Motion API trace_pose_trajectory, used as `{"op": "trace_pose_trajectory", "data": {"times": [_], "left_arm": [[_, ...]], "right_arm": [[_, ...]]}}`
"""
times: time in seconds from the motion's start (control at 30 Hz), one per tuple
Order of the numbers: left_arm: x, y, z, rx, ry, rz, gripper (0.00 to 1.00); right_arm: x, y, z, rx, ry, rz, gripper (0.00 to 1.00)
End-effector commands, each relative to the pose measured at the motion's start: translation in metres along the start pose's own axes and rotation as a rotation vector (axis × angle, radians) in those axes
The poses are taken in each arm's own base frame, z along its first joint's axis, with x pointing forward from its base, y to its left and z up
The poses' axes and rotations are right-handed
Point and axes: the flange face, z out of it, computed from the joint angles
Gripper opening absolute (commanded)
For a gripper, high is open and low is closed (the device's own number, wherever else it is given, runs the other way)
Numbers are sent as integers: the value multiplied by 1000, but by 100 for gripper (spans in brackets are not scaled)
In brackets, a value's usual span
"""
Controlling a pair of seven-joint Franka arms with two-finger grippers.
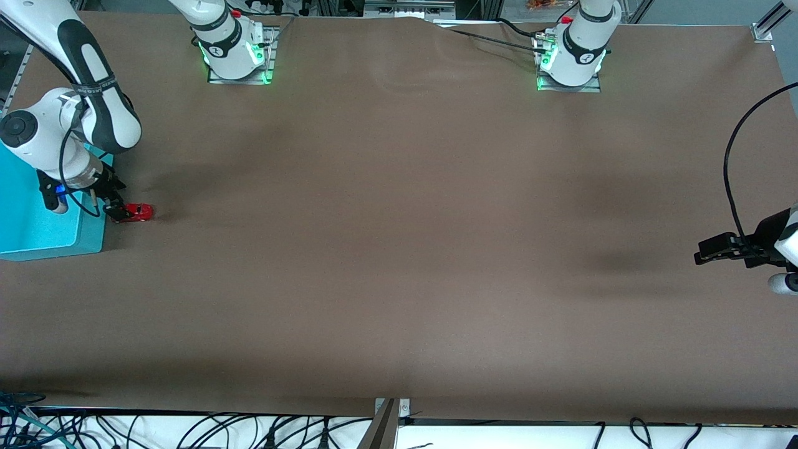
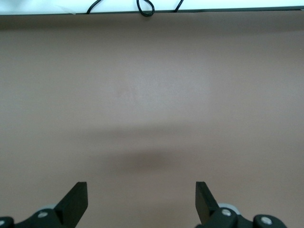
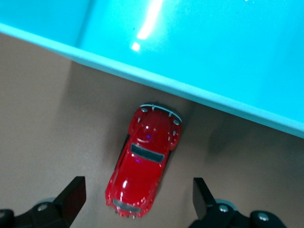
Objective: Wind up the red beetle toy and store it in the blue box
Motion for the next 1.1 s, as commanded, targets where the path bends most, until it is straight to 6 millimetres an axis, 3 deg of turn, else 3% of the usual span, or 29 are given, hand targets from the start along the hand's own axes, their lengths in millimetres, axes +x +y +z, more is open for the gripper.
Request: {"op": "trace_pose_trajectory", "data": {"times": [0.0, 0.33, 0.43, 0.53, 0.7, 0.77, 1.07], "left_arm": [[-2, -1, -2, 21, -6, 23, 100], [-2, -1, -1, 21, -8, 23, 100], [-2, -1, -1, 21, -8, 23, 100], [-2, -1, -2, 21, -6, 23, 100], [-2, -1, -1, 21, -8, 23, 100], [-2, -1, -1, 21, -8, 23, 100], [-2, -2, -1, 20, -7, 21, 100]], "right_arm": [[4, -6, 20, 14, 30, 37, 100], [2, -3, 35, 12, 34, 37, 97], [2, -3, 36, 12, 34, 40, 77], [2, -3, 37, 10, 32, 47, 50], [5, -5, 34, 13, 36, 59, 20], [6, -6, 33, 13, 37, 57, 1], [9, -7, 29, 13, 40, 53, 0]]}}
